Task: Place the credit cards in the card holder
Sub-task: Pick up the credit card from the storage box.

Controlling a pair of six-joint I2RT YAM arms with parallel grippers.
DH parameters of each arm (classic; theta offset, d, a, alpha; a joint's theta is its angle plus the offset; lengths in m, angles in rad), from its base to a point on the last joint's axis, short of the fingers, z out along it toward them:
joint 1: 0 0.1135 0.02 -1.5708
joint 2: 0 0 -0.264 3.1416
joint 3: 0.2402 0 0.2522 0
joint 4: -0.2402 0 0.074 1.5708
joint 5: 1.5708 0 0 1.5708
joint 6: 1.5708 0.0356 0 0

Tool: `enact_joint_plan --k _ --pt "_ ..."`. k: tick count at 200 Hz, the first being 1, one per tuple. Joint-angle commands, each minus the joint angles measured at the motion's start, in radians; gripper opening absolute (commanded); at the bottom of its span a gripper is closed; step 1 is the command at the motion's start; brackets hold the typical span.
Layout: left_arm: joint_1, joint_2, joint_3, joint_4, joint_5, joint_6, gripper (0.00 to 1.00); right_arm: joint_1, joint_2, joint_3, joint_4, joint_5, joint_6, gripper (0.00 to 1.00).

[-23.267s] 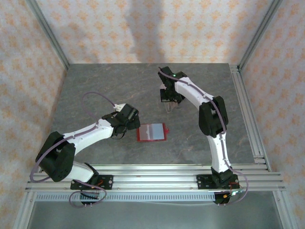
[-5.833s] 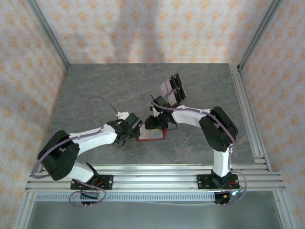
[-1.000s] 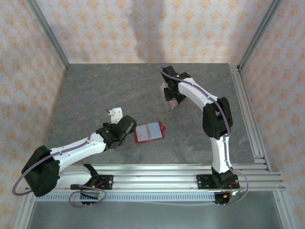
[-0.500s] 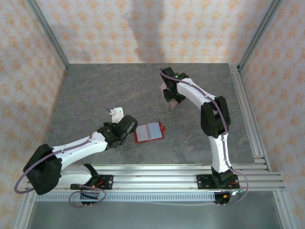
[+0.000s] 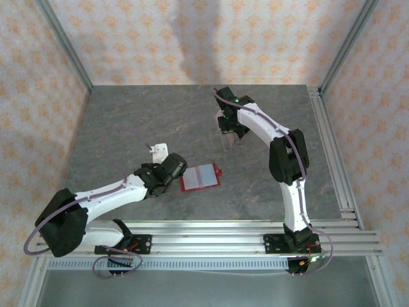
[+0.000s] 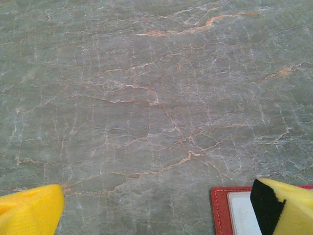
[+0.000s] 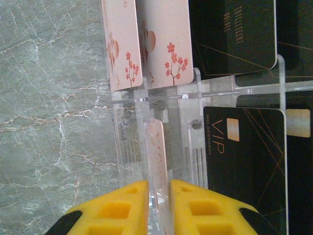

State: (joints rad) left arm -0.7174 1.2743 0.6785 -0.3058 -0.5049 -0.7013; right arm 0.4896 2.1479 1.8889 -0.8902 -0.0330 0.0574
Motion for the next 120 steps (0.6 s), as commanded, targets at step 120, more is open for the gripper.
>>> enact_joint_plan --k 120 --pt "0.008 0.004 0.028 -0.019 -0.018 -0.001 1.00 -0.012 0.016 -0.017 -0.020 -0.022 0.007 0.14"
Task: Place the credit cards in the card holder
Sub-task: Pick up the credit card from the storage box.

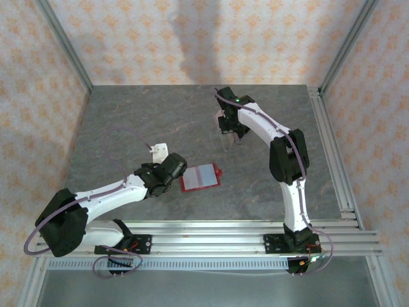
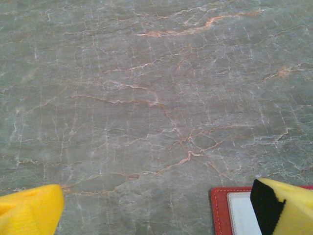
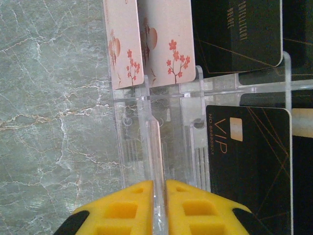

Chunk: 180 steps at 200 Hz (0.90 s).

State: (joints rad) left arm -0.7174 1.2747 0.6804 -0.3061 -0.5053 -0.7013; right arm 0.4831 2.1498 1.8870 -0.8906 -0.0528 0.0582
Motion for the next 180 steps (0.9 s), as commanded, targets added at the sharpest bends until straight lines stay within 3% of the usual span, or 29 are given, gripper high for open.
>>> enact_joint_plan --k 1,66,112,180 --pt "0.007 0.003 0.026 -0.019 -0.018 -0.001 1.00 -0.006 0.015 -0.015 -0.019 -0.002 0.006 0.14" --pt "0.008 0.012 0.029 -0.018 -0.016 0.001 1.00 -0.012 0.006 -0.028 -0.015 -0.007 0.010 0.14" --pt "0.008 0.015 0.031 -0.018 -0.015 0.003 1.00 -0.018 0.005 -0.024 -0.021 -0.015 0.009 0.00" --pt "0.008 0.015 0.048 -0.062 -0.012 0.024 1.00 -0.027 -0.122 0.023 -0.032 -0.057 0.017 0.00"
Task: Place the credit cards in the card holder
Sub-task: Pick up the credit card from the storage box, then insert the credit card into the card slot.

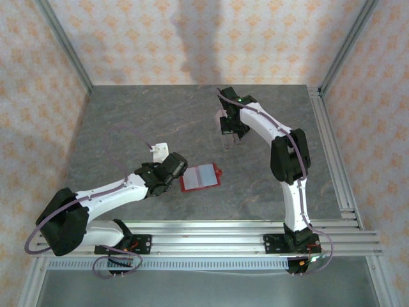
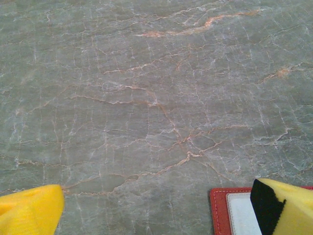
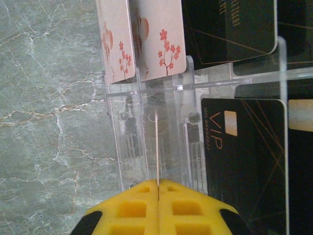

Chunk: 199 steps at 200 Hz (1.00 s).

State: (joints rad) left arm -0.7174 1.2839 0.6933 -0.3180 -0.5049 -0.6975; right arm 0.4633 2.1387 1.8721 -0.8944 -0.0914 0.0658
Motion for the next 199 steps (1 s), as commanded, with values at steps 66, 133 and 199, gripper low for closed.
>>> enact_joint_plan --k 66,133,199 --pt "0.008 0.032 0.038 -0.063 0.164 0.037 1.00 0.006 -0.328 -0.162 0.144 -0.263 0.106 0.00" --pt "-0.036 0.184 0.096 -0.126 0.226 0.012 1.00 0.109 -0.568 -0.762 0.663 -0.508 0.310 0.00" --pt "-0.066 0.242 0.068 -0.172 0.160 -0.052 1.00 0.167 -0.614 -1.072 1.062 -0.561 0.444 0.00"
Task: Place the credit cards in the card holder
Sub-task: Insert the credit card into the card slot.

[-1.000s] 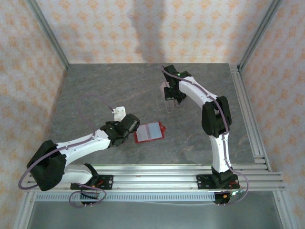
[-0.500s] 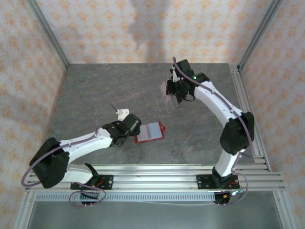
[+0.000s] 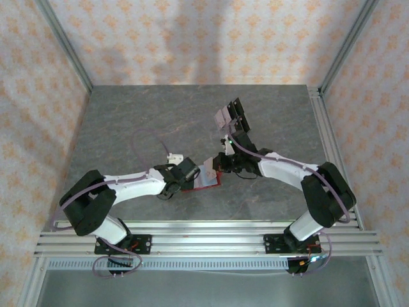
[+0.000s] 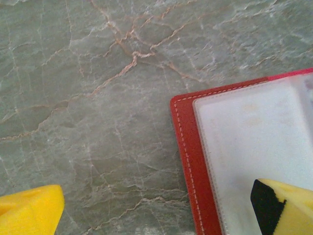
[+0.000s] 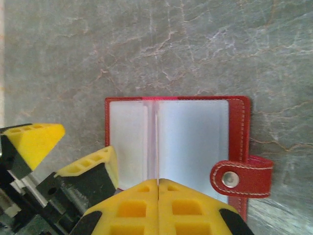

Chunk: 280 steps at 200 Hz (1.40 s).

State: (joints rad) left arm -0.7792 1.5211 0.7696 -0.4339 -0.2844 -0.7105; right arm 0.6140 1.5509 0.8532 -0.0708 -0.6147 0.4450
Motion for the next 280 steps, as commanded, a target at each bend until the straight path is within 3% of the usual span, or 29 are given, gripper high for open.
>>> enact_joint_plan --k 1,55,280 --pt "-0.004 0.005 -0.009 -0.056 -0.061 -0.040 1.00 0.017 -0.026 -0.054 0.243 -0.037 0.065 0.00" --pt "-0.005 0.017 -0.025 -0.070 -0.076 -0.056 1.00 0.033 0.029 -0.113 0.376 -0.046 0.077 0.00" --pt "-0.005 0.027 -0.039 -0.063 -0.084 -0.061 1.00 0.032 0.153 -0.179 0.552 -0.099 0.115 0.00"
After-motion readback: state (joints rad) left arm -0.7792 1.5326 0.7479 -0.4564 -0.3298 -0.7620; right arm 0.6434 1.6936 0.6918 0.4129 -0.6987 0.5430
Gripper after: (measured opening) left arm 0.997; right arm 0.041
